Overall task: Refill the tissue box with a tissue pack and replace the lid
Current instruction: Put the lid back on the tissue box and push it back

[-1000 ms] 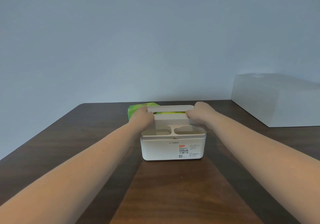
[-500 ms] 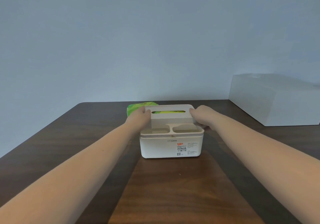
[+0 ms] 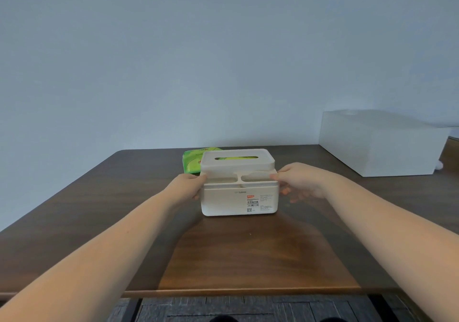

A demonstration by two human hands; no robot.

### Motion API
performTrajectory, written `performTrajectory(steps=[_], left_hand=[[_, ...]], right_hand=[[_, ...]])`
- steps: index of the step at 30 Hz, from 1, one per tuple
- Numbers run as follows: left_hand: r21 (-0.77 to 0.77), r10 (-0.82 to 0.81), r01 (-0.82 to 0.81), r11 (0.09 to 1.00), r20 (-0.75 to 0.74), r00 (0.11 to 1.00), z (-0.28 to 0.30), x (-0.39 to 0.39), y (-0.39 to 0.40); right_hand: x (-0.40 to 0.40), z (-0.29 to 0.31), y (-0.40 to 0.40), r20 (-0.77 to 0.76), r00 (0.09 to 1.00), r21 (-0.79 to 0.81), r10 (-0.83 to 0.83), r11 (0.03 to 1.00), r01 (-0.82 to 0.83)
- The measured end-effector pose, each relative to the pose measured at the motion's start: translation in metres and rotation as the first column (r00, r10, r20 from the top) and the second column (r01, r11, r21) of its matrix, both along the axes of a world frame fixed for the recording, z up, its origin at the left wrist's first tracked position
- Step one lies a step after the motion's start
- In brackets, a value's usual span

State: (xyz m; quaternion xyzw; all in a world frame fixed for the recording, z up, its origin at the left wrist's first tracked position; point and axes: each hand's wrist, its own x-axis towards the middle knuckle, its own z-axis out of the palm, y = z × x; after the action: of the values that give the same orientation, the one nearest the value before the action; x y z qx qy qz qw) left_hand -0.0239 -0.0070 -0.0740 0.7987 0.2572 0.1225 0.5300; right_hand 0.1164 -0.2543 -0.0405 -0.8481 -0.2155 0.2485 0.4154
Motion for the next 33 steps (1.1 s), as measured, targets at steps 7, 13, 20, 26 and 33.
performTrajectory(steps=[7, 13, 20, 26, 33], left_hand=[[0.017, 0.028, -0.028, 0.999, -0.021, 0.999, -0.002, 0.003, -0.007], [0.063, 0.023, -0.022, 0.998, -0.015, 1.000, -0.006, 0.000, -0.009], [-0.013, -0.303, 0.306, 0.952, 0.096, 0.948, -0.013, -0.019, -0.011], [0.132, -0.172, 0.157, 0.979, 0.114, 0.978, -0.024, -0.009, -0.014], [0.201, -0.175, 0.150, 0.968, 0.111, 0.978, -0.018, 0.004, -0.015]], right_hand=[[-0.012, -0.010, 0.007, 0.022, 0.997, -0.001, -0.068, 0.998, 0.068], [-0.019, -0.010, 0.016, 0.150, 0.980, -0.023, -0.131, 0.990, 0.136], [-0.010, -0.023, -0.008, 0.011, 1.000, 0.130, 0.030, 0.991, -0.031], [-0.013, -0.042, -0.007, 0.184, 0.974, 0.123, 0.135, 0.980, -0.159], [-0.004, -0.046, -0.003, 0.234, 0.968, 0.170, 0.095, 0.976, -0.137]])
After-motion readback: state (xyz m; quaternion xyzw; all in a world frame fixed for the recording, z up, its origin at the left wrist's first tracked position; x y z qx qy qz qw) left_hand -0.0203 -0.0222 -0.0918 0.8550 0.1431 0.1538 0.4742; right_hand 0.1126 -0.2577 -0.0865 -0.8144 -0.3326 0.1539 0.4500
